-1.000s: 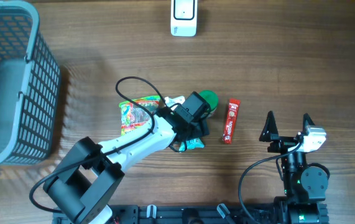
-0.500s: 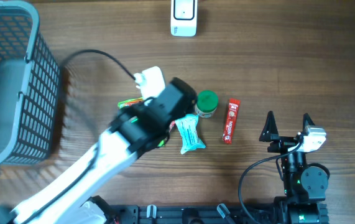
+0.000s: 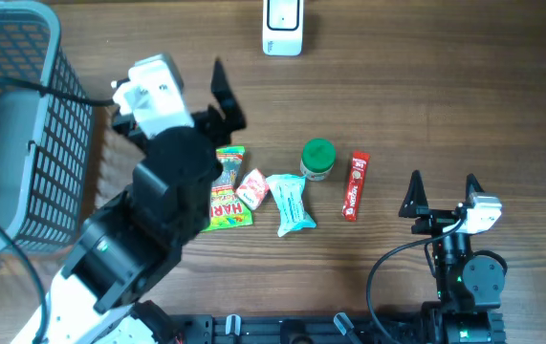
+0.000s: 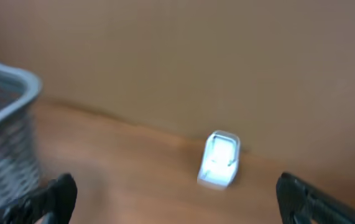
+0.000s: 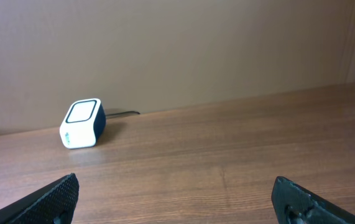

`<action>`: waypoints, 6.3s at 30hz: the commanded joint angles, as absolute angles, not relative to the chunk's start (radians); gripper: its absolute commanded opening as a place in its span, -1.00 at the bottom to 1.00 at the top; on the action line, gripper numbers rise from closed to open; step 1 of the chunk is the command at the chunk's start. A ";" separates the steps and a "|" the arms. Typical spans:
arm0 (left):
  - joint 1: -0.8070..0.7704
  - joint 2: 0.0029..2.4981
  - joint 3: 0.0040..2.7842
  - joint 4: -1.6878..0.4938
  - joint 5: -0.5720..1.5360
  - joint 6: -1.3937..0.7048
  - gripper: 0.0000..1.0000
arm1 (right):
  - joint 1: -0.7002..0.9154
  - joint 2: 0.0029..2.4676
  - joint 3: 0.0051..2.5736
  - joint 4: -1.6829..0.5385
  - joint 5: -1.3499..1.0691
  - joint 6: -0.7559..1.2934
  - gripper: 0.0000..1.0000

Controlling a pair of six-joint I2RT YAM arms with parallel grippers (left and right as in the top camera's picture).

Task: Scan the item barcode
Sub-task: 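Withdraw the left gripper to the left side near the basket, then reach the right gripper to the green-lidded jar and grasp it, then lift the jar with the right gripper and tilt its label upward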

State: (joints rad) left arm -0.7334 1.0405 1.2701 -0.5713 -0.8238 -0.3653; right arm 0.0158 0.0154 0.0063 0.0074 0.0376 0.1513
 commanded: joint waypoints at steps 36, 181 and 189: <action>-0.728 0.764 1.259 -1.019 -0.354 -0.129 1.00 | 0.012 0.130 0.006 0.023 -0.817 0.876 1.00; -0.728 0.764 1.259 -1.191 -0.236 -0.086 1.00 | 0.248 2.122 1.644 -1.418 -0.795 0.103 0.01; -0.728 0.764 1.259 -1.191 -0.236 -0.086 1.00 | 0.248 2.122 1.644 -1.404 -0.794 -0.056 0.04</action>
State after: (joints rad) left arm -0.7315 0.7666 1.2602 -1.1908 -0.2405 -0.1055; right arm 0.2489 2.1258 1.6184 -1.4075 -0.7448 0.0731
